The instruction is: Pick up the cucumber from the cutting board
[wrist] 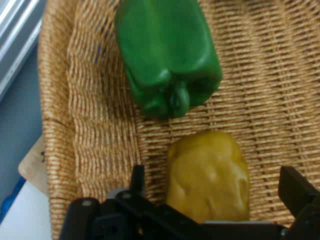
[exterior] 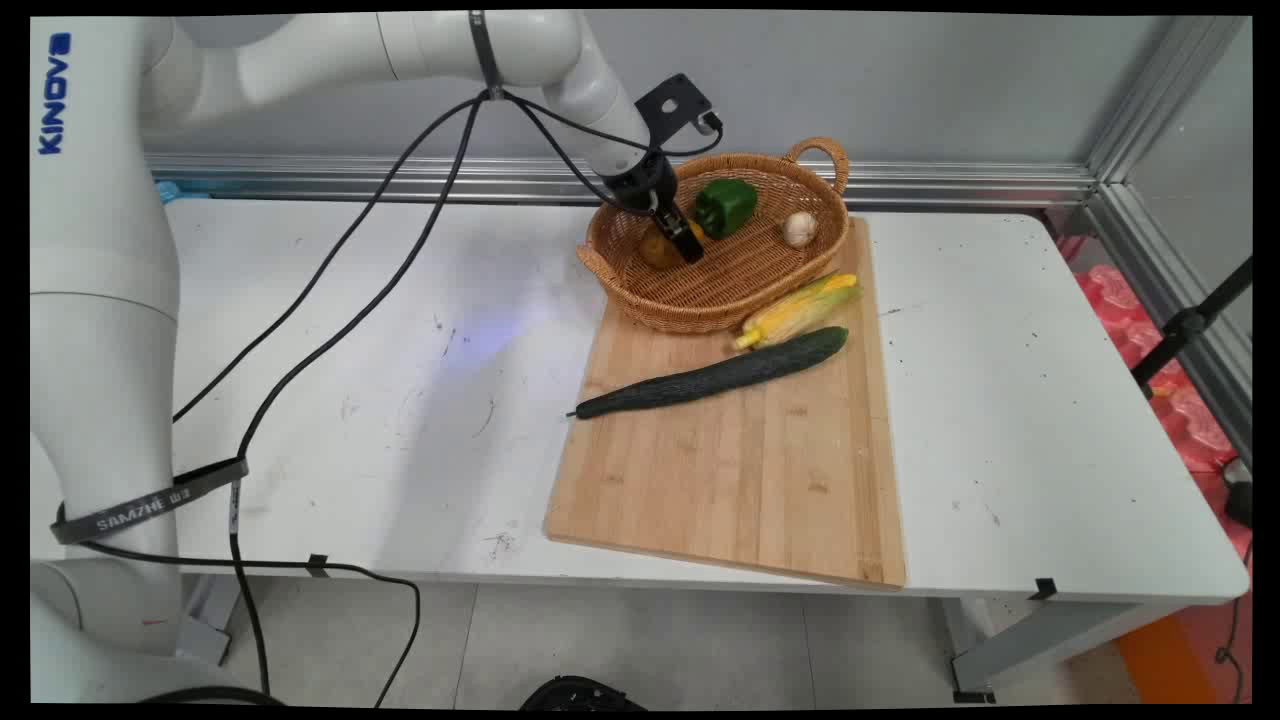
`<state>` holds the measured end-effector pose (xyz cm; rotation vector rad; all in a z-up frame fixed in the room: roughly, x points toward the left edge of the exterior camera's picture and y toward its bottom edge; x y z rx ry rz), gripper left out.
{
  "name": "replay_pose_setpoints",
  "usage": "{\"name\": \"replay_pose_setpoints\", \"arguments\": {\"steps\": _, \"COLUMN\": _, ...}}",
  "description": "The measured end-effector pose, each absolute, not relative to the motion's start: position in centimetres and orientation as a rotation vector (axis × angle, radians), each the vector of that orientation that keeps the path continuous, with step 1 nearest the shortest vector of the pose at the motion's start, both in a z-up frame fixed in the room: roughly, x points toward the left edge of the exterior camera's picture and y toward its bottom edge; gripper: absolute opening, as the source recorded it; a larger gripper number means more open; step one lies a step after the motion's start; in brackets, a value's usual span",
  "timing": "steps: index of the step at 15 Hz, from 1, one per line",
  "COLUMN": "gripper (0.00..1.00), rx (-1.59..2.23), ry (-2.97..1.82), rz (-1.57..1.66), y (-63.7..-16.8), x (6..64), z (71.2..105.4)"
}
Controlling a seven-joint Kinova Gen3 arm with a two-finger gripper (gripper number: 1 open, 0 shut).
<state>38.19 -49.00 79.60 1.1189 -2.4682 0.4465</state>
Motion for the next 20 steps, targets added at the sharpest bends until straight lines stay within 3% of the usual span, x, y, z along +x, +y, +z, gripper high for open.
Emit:
{"name": "replay_pose_setpoints", "arguments": {"steps": 8, "gripper": 1.00, "rx": 1.009, "ry": -2.484, "rz": 0.433, "y": -45.4, "x": 38.1, "z": 86.2}}
{"name": "replay_pose_setpoints", "arguments": {"steps": 13, "gripper": 1.00, "rx": 0.887, "ry": -2.529, "rz": 0.382, "y": -40.4, "x": 38.2, "z": 91.4}}
{"name": "replay_pose_setpoints", "arguments": {"steps": 20, "gripper": 1.00, "rx": 0.819, "ry": -2.574, "rz": 0.280, "y": -33.0, "x": 39.0, "z": 95.0}}
